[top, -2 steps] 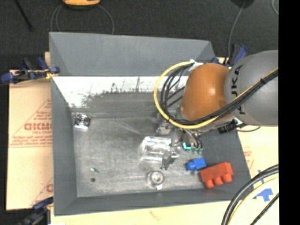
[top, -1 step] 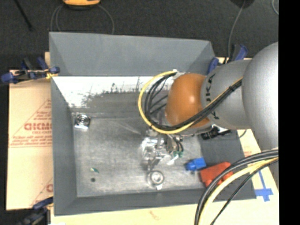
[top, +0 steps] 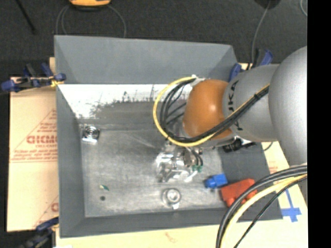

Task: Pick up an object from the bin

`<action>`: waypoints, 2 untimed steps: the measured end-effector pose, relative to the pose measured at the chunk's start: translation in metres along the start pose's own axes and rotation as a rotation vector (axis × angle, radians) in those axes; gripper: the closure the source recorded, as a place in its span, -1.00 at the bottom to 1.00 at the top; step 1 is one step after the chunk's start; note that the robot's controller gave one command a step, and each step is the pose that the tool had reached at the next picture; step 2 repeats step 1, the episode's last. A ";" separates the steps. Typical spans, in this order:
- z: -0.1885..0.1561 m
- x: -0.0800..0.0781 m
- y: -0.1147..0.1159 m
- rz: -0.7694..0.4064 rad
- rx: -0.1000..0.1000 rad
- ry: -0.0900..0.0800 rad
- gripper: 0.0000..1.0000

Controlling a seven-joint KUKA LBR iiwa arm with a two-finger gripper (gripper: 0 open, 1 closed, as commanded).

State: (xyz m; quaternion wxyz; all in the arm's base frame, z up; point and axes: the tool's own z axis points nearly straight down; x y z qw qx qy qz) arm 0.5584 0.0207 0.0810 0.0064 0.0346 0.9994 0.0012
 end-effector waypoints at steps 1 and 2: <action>-0.167 -0.015 -0.022 -0.021 0.004 0.004 1.00; -0.167 -0.015 -0.022 -0.021 0.004 0.004 1.00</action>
Offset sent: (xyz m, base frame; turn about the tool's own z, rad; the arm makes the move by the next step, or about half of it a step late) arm 0.0098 -0.0217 0.1624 -0.0236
